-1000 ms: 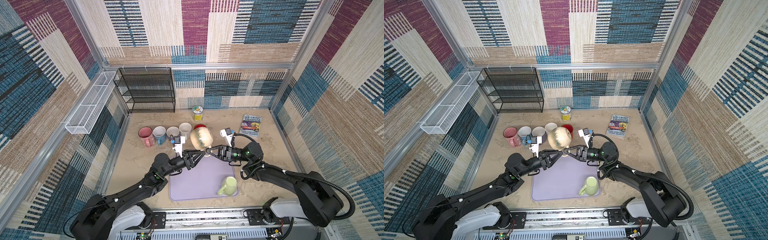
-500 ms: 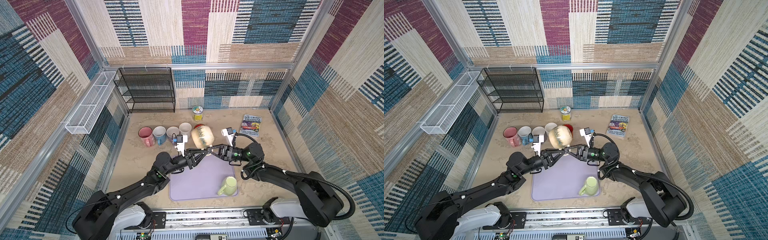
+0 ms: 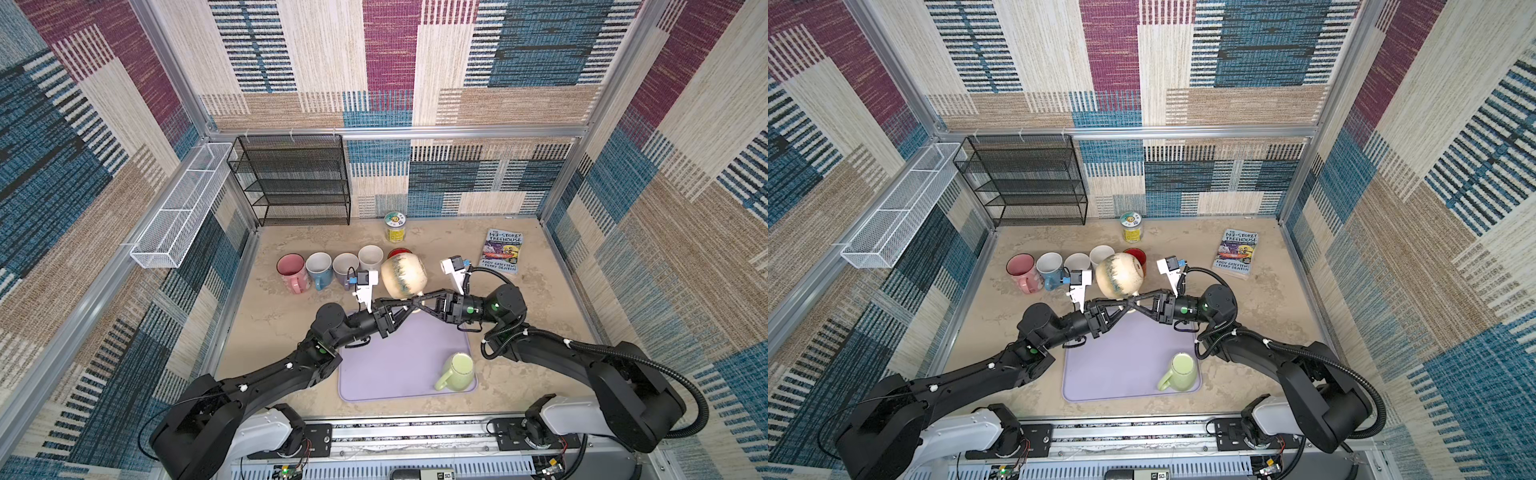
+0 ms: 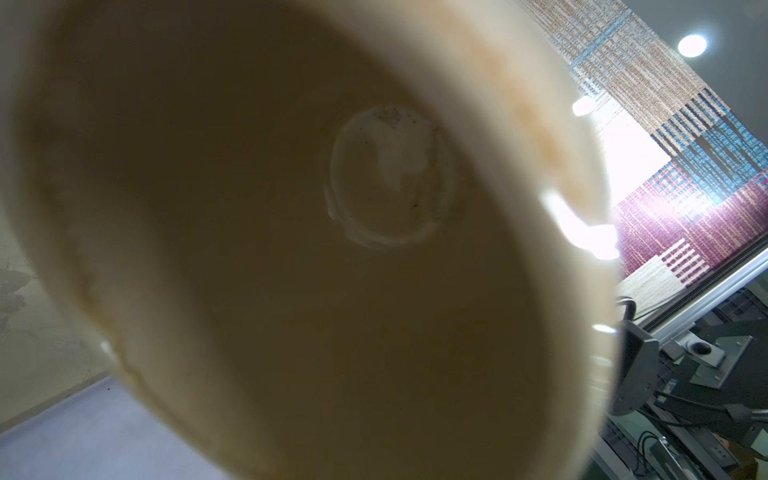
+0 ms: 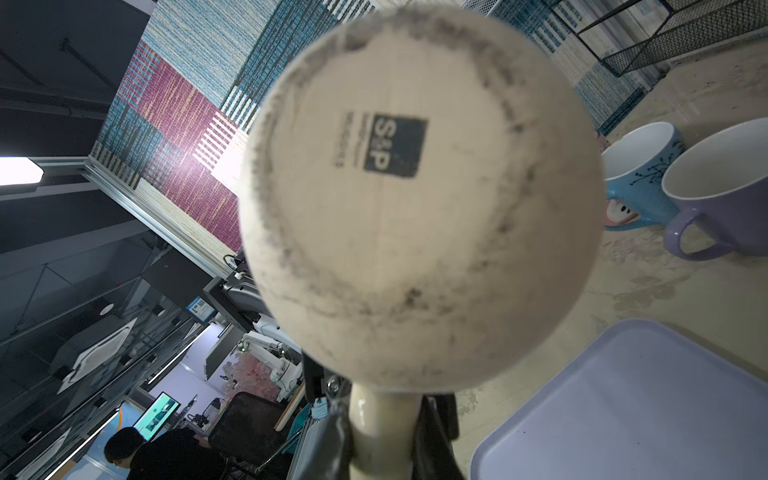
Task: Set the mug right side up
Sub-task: 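Bring the left gripper to the cream mug's open rim while the right holds it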
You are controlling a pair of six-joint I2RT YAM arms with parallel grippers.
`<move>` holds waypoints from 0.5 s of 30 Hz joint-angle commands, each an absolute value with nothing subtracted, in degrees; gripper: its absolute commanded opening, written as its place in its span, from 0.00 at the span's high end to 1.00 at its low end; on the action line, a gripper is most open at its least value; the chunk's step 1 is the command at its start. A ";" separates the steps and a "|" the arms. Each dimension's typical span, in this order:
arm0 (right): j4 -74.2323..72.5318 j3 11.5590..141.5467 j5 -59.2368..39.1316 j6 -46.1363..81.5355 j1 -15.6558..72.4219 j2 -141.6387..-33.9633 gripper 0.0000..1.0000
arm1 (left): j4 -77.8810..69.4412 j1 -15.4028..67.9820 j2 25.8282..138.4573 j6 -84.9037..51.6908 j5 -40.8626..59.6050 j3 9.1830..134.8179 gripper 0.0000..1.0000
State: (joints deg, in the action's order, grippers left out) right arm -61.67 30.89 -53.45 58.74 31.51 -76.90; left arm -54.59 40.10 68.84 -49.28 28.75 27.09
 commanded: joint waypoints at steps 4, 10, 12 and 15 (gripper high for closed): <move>-62.71 31.28 -56.88 58.37 31.90 -76.63 1.00 | -58.77 40.03 69.25 -47.85 28.81 27.95 0.82; -61.63 31.20 -56.52 57.48 31.90 -76.51 1.00 | -58.31 40.08 68.59 -47.78 28.13 27.23 1.00; -60.85 31.46 -56.35 56.91 31.90 -76.55 1.00 | -58.03 40.04 68.23 -47.73 27.83 26.91 1.00; -57.42 32.05 -55.61 54.80 31.82 -76.17 1.00 | -57.46 40.08 67.51 -47.31 27.53 26.47 1.00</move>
State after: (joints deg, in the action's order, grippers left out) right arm -60.38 31.27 -53.36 53.91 31.53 -76.66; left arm -55.29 40.12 68.18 -52.71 28.51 26.68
